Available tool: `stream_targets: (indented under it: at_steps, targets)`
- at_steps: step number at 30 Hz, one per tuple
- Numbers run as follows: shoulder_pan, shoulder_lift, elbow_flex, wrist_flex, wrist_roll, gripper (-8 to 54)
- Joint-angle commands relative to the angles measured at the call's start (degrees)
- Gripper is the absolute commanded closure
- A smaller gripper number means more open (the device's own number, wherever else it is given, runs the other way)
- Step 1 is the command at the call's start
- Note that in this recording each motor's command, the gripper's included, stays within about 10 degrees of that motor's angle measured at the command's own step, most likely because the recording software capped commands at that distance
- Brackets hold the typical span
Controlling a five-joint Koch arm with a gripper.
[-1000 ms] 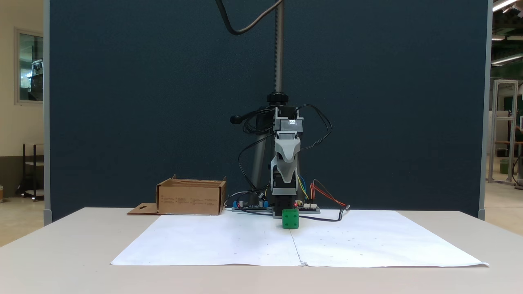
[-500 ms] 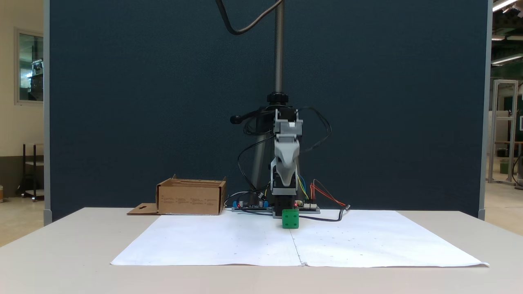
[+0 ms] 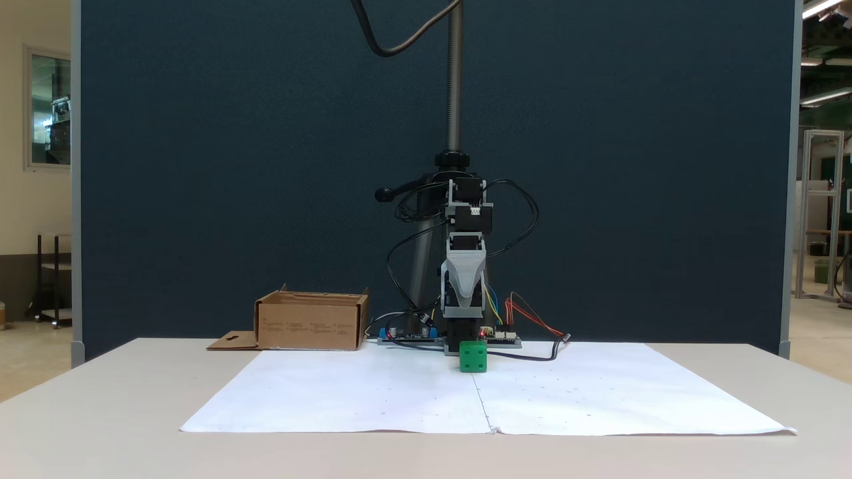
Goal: Grasp a green dice and put it in the bin.
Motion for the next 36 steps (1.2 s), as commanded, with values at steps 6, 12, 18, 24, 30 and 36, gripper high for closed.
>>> stream_targets:
  at_steps: [6, 12, 18, 24, 30, 36]
  targets:
    - [-0.44, 6.50, -0.88, 3.96, 4.13, -3.4]
    - [-0.44, 6.50, -0.88, 3.52, 4.48, -4.8]
    - [-0.35, 6.42, 0.09, 0.35, 4.39, -4.8]
    - [-0.35, 5.98, 0.09, 2.46, 3.60, -8.0]
    - [-1.49, 5.63, 0.09, 8.44, 3.87, -8.1]
    - [-3.34, 4.13, 0.09, 14.24, 4.22, -8.1]
